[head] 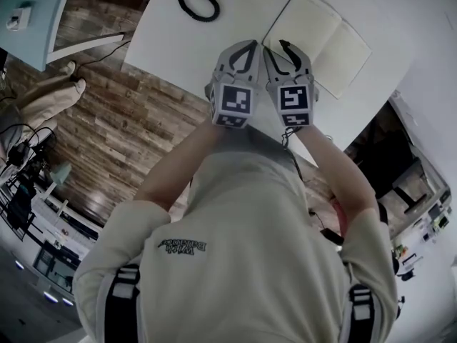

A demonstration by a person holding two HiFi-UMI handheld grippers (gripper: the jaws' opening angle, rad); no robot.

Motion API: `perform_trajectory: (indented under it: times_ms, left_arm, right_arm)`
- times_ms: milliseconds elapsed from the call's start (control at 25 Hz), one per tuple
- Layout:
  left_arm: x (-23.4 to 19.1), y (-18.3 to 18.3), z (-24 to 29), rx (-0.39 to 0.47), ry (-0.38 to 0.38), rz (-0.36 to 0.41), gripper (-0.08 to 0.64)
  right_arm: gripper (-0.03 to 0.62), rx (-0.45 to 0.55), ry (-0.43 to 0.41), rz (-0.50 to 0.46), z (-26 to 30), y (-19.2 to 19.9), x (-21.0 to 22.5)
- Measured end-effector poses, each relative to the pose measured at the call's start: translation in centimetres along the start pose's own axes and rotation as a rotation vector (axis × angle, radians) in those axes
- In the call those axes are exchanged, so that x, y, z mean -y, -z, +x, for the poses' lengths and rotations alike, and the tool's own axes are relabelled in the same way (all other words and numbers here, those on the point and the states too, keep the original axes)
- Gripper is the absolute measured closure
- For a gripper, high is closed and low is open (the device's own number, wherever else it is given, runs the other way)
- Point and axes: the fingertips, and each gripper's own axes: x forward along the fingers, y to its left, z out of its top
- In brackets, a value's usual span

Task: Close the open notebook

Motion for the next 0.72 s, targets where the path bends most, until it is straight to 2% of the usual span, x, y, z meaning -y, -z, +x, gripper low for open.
perform_trajectory:
  times_ms: [400, 440, 640, 720]
  left_arm:
    - [-0.2, 2.7, 1.4, -0.059, 0.004, 0.004, 0.547]
    - [-0.4, 2.8, 1.4, -0.061, 0.002, 0.003, 0.546]
    - [-0.7, 2.7, 1.5, -0.063, -0.005, 0.007, 0.547]
    - [-0.7, 2.7, 1.3, -0.062, -0.009, 0.011, 0.548]
  right_arm:
    - [0.443, -0.094, 0.019, -0.016, 2.9, 3.3, -0.2]
    - [0.473, -0.097, 0.028, -0.016, 2.9, 3.4, -0.1]
    - [0.485, -0.107, 0.039, -0.041, 3.2, 3.5, -0.3]
    - [0.572, -0.1, 0.03, -0.042, 3.1, 3.6, -0.5]
